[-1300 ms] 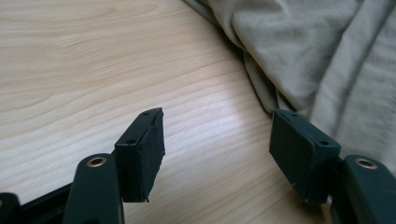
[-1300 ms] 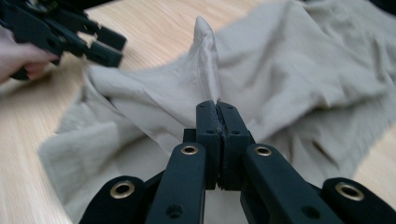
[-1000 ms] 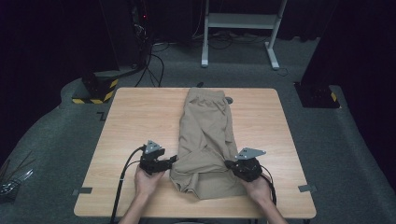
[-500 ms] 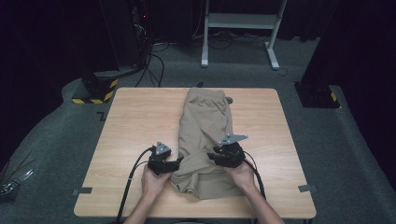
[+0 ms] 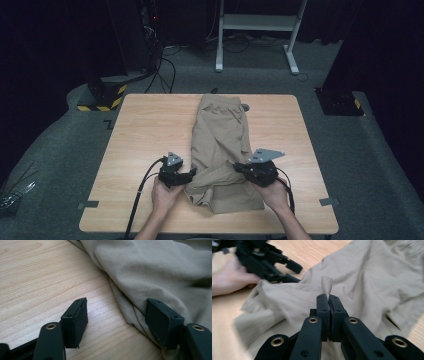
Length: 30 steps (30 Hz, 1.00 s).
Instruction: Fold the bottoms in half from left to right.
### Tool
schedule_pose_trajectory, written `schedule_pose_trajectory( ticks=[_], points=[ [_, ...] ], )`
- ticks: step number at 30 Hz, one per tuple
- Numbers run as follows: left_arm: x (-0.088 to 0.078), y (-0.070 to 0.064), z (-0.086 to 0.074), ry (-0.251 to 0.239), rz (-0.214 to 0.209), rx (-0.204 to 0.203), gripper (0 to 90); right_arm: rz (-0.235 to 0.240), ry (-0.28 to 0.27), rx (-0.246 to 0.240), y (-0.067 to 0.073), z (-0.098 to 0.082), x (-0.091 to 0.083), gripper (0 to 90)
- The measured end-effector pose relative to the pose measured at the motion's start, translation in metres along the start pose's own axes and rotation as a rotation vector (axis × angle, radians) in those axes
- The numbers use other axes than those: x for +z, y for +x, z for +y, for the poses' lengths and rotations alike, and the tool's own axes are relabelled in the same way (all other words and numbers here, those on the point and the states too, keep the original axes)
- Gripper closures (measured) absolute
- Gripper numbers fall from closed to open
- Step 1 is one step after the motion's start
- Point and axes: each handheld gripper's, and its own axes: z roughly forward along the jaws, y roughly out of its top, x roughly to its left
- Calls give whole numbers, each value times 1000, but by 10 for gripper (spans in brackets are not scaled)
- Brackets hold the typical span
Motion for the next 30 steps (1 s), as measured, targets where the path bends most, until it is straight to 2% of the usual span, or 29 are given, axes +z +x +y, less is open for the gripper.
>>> schedule_pose_trajectory(
  ticks=[3, 5, 7, 11, 13, 16, 17, 18, 19, 22, 24, 26, 28, 30],
  points=[
    [0, -1, 0, 2, 3, 8, 343, 3, -10, -11, 7, -14, -21, 880],
    [0, -1, 0, 2, 5, 9, 342, 7, 0, -11, 14, -33, -33, 880],
    [0, -2, 0, 3, 10, 11, 342, -5, 17, -18, 16, -39, -34, 880],
    [1, -3, 0, 7, 16, 21, 339, -34, 118, -48, 22, -63, -27, 880],
    [1, -3, 0, 7, 25, 30, 339, -28, 153, -35, 20, -71, -22, 872],
    [1, -4, 0, 8, 29, 34, 340, -3, 165, -1, 17, -79, -14, 811],
    [1, -4, 0, 8, 29, 33, 340, 3, 139, 23, 16, -77, -13, 705],
    [1, -4, 0, 9, 30, 34, 340, 3, 139, 23, 16, -77, -13, 705],
    [1, -4, 0, 8, 30, 35, 340, -2, 116, 38, 14, -73, -13, 693],
    [1, -4, 0, 8, 30, 35, 340, 22, 20, 98, 4, -59, -15, 655],
    [1, -4, 0, 8, 30, 35, 340, 11, -22, 125, -5, -47, -13, 626],
    [1, -4, 0, 9, 30, 34, 340, -50, -11, 167, -16, -36, -3, 597],
    [1, -4, 0, 9, 30, 33, 340, -87, 16, 205, -25, -29, 9, 576],
    [1, -4, 0, 8, 29, 30, 339, -122, 65, 227, -34, -23, 25, 572]
  ],
)
